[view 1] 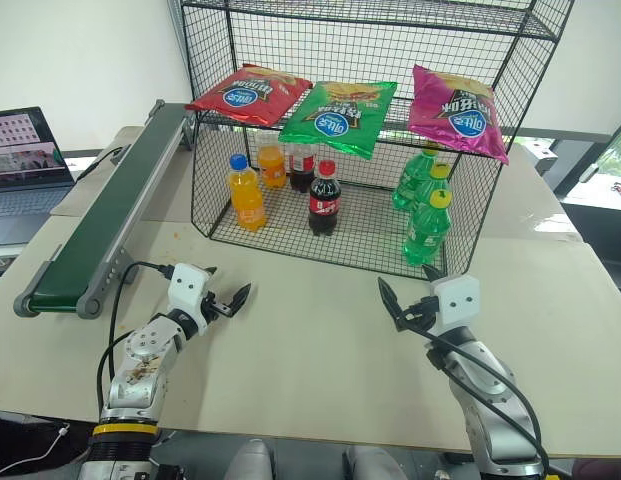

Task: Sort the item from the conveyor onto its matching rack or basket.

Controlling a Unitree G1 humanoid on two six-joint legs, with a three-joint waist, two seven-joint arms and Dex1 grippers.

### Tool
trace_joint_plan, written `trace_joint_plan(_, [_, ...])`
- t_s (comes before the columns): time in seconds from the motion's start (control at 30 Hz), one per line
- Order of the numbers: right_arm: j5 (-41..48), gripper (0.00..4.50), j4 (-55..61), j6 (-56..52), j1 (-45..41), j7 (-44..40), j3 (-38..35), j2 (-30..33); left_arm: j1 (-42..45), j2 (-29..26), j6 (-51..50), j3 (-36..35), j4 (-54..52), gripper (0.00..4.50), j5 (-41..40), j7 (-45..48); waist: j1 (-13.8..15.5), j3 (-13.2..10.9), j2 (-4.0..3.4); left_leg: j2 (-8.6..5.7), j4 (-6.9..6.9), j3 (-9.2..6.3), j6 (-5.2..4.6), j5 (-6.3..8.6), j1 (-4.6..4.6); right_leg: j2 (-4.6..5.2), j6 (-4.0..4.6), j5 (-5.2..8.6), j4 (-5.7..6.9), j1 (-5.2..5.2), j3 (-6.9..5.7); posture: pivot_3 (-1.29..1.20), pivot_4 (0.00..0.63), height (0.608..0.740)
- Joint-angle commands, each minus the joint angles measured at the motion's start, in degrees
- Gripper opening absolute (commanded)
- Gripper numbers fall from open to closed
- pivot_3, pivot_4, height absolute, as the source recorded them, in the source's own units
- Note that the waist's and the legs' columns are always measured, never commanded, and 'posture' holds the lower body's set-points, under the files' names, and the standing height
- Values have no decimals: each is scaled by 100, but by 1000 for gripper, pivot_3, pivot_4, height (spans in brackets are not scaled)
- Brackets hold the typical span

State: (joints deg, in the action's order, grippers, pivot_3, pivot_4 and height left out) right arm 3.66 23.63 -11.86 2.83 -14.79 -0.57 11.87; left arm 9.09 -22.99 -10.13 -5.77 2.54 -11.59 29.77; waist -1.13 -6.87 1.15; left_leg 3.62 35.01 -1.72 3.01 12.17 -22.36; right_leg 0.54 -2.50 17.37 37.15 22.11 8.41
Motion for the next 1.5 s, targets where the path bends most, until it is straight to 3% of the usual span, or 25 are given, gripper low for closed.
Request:
trace_joint_plan(0.03, [84, 4500, 164, 102, -62, -22, -53, 31, 119, -43, 126, -29, -119, 4435, -27, 52, 0, 0, 0, 0, 0, 0, 0, 0, 0, 0, 0, 0, 0, 0, 0, 0, 150, 740])
trace_joint_plan(1.5, [55, 4500, 86, 144, -152, 11, 50, -35, 88, -159, 279, -258, -77, 4435, -128, 193, 4, 0, 0, 0, 1, 0, 0, 0, 0, 0, 0, 0, 1, 0, 0, 0, 150, 740])
